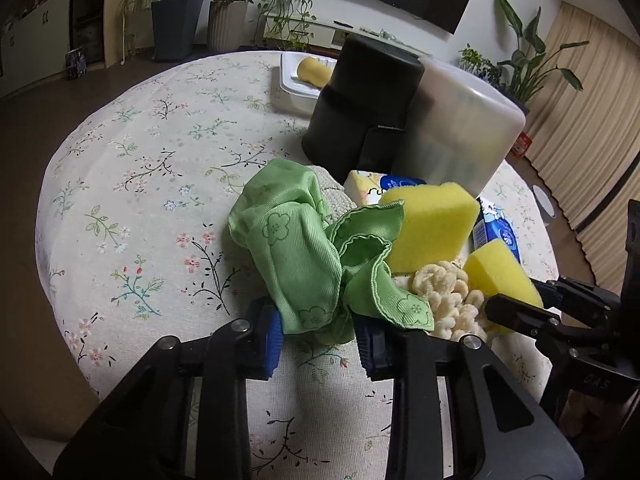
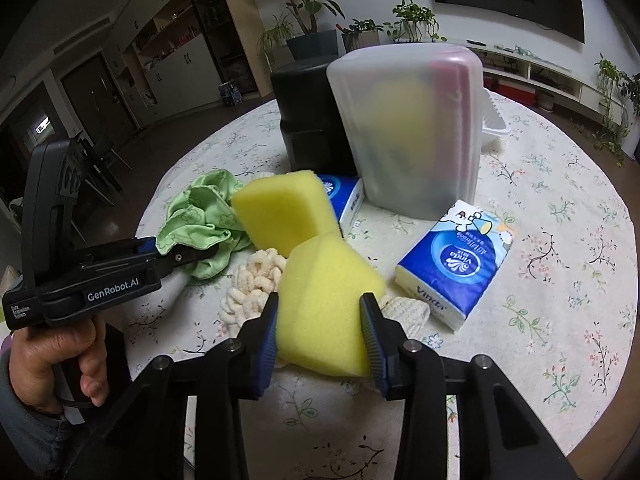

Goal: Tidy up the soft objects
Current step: 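Grasp the green cloth with the left tool while the right tool grasps a yellow rectangular sponge, then lift the green cloth and yellow sponge and carry both over the white tray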

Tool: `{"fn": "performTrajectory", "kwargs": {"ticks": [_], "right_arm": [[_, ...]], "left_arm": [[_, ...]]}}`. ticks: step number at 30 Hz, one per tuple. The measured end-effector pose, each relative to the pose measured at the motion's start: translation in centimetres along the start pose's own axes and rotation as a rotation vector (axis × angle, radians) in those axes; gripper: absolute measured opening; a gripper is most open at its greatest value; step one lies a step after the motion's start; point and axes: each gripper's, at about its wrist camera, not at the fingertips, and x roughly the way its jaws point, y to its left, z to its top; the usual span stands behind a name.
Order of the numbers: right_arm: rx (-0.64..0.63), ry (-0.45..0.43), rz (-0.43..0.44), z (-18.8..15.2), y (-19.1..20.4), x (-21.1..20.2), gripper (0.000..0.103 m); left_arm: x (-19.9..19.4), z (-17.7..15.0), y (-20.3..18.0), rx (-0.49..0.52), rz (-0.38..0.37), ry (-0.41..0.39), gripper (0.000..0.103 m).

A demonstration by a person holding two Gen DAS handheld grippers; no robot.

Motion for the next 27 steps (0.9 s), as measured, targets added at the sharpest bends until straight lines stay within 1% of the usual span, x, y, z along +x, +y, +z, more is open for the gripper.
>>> {"fn": "performTrajectory", "kwargs": {"ticks": [10, 15, 20, 24, 27], "right_arm": [[0.005, -0.039, -0.007, 0.1, 0.1, -2.5, 0.04], [0.007, -0.059, -0.021, 0.4, -0.3, -3.7, 0.04], [0.008, -0.07, -0.03, 0.4, -0.4, -4.8, 0.04], [0.011, -0.085, -0.048, 0.6, -1.2, -5.7, 0.04], [0.026, -0.098, -0.075, 1.2, -2.8, -6.7, 0.04]], "left_arm": [[-2.2, -0.2, -0.4, 0.01, -0.022, -0.048, 0.025], [-3.1, -0.4, -1.1, 0.029, -0.031, -0.055, 0.025], [-3.9, -0.3, -0.9, 0.03, -0.039, -0.057, 0.025], [-4.7, 0.2, -0.4, 0.029, -0.043, -0.064, 0.025], [-5.2, 1.2, 0.6, 0.03, -0.029, -0.076, 0.025]]}}
